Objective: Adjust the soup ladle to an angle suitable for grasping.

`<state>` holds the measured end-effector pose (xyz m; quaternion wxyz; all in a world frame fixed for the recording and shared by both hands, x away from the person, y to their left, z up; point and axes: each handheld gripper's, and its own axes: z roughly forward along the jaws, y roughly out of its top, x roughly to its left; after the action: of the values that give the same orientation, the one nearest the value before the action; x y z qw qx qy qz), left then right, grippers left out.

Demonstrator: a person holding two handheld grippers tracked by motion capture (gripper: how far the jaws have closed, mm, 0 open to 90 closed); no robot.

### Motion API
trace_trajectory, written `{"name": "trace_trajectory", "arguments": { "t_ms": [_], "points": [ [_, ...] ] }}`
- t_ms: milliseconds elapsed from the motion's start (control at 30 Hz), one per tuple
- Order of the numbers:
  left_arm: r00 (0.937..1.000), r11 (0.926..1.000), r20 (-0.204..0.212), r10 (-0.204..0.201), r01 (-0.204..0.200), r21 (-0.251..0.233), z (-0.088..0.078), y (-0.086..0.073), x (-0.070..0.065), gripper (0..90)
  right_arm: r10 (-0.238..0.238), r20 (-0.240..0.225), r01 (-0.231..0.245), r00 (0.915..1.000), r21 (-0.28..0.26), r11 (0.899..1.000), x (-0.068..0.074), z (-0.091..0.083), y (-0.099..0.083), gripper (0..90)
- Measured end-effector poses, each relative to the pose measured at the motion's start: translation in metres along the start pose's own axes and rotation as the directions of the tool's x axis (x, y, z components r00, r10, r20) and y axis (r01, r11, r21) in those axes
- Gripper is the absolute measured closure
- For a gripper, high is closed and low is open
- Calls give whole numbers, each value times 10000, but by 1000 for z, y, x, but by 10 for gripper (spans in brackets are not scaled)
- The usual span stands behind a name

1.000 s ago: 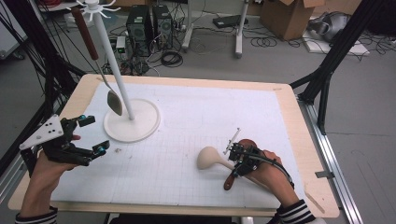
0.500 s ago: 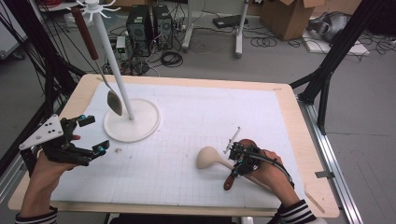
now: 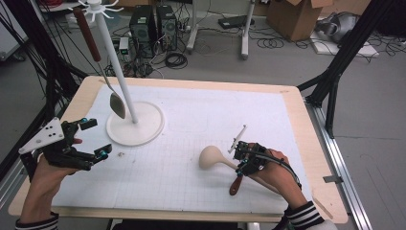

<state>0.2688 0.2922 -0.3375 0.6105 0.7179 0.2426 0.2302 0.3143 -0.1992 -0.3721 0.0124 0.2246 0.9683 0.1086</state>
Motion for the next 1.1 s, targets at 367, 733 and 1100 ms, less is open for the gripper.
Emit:
{"name": "trace_trajectory", "arguments": {
  "t_ms": [367,733,1100],
  "points": [
    [10000,10000,-87,-2,2,-66,-4,0,2,17,-811,132,815,9966,-323,9962,6,-19,30,787],
    [9999,9999,-42,97,-98,-70,-6,1,2,17,-1613,-155,1599,9868,-701,9846,16,-23,68,787],
    [9999,9999,-70,115,-116,-73,-7,2,2,17,-2185,-278,2159,9754,-761,9735,25,-13,94,787]
  ]
}}
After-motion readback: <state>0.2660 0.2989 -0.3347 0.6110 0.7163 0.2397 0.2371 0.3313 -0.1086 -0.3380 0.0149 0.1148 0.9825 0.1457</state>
